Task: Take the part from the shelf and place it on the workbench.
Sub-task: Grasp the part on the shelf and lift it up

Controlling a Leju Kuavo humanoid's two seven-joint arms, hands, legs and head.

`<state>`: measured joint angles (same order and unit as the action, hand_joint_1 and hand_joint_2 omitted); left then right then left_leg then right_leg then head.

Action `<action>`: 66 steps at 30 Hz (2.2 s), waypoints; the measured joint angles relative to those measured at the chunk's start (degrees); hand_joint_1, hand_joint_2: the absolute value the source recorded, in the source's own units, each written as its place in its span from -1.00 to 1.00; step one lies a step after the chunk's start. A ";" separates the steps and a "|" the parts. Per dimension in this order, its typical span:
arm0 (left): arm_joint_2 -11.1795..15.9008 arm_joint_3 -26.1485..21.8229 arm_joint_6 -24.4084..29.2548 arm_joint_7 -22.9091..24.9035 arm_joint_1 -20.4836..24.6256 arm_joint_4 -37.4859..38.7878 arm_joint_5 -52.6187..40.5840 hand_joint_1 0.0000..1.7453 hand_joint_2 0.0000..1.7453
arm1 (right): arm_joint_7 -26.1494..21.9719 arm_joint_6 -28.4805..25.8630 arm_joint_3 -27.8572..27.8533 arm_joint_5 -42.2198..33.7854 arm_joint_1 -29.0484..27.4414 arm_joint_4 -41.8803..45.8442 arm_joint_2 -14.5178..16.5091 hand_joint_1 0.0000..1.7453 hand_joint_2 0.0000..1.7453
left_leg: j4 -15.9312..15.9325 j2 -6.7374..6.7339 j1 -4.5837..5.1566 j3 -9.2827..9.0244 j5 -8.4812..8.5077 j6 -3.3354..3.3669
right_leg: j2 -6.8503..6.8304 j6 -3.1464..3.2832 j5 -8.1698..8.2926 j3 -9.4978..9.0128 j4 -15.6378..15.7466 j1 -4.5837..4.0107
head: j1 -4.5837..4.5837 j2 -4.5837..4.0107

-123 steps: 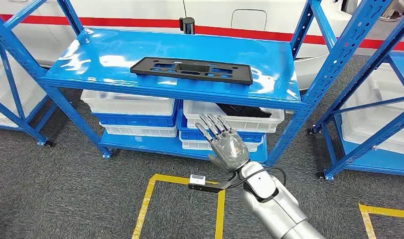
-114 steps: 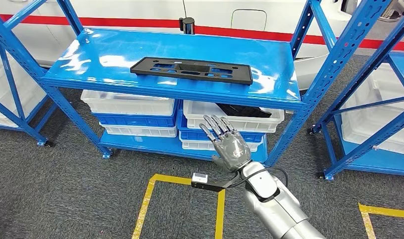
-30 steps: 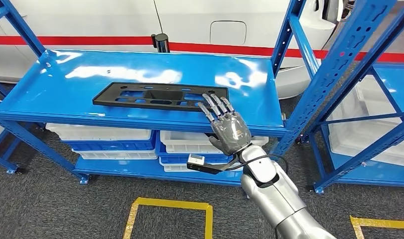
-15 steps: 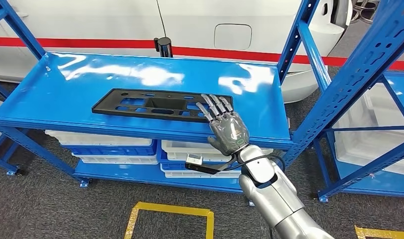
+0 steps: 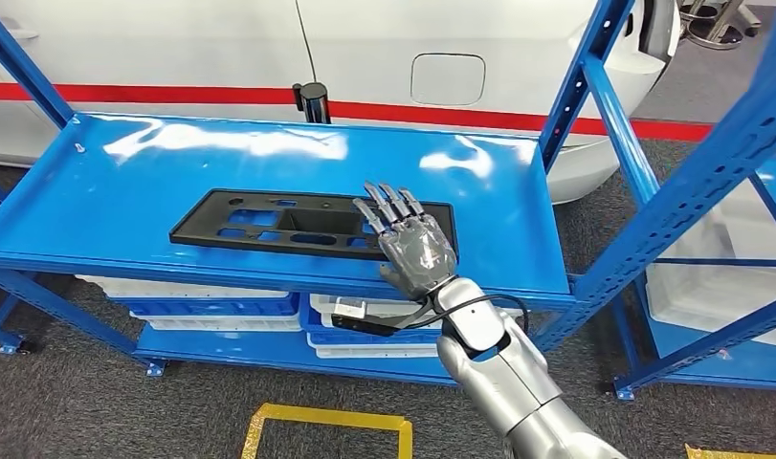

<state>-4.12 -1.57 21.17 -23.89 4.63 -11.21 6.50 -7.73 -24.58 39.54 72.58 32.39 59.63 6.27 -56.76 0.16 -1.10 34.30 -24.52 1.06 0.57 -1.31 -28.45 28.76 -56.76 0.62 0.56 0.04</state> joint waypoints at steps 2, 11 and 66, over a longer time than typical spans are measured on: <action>-0.05 -0.03 0.04 0.02 0.10 0.00 -0.08 -1.00 -1.00 | -0.17 -0.27 0.14 0.05 0.19 -0.99 0.68 -1.00 1.00 | 0.53 0.05 0.00 -1.09 -0.25 0.89 | -0.08 -0.04 -1.27 1.97 -3.83 0.05 | -0.13 0.00; -0.36 -0.48 0.76 -2.59 0.15 -0.01 -0.17 -1.00 -1.00 | -0.53 -0.74 0.69 -0.05 -0.02 -6.03 2.06 1.00 1.00 | 0.50 0.56 0.41 -4.49 -3.17 0.78 | -0.35 -0.77 3.74 8.17 -2.78 -0.17 | -0.46 0.00; -1.43 -5.45 5.28 -4.13 2.16 -0.07 0.01 -1.00 1.00 | -1.70 -2.65 0.56 -2.56 -0.63 0.69 -0.46 1.00 1.00 | 5.94 -0.96 -0.39 -8.30 -1.48 1.63 | -0.36 -0.08 0.59 11.28 -10.96 0.30 | -0.38 0.00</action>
<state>-5.55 -7.02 26.46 -28.02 6.79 -11.28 6.51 -9.44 -27.23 40.10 70.01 31.76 60.32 5.81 -50.82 -0.80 -1.49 26.00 -26.00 2.69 0.21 -1.40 -27.86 40.03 -67.72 0.93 0.18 0.04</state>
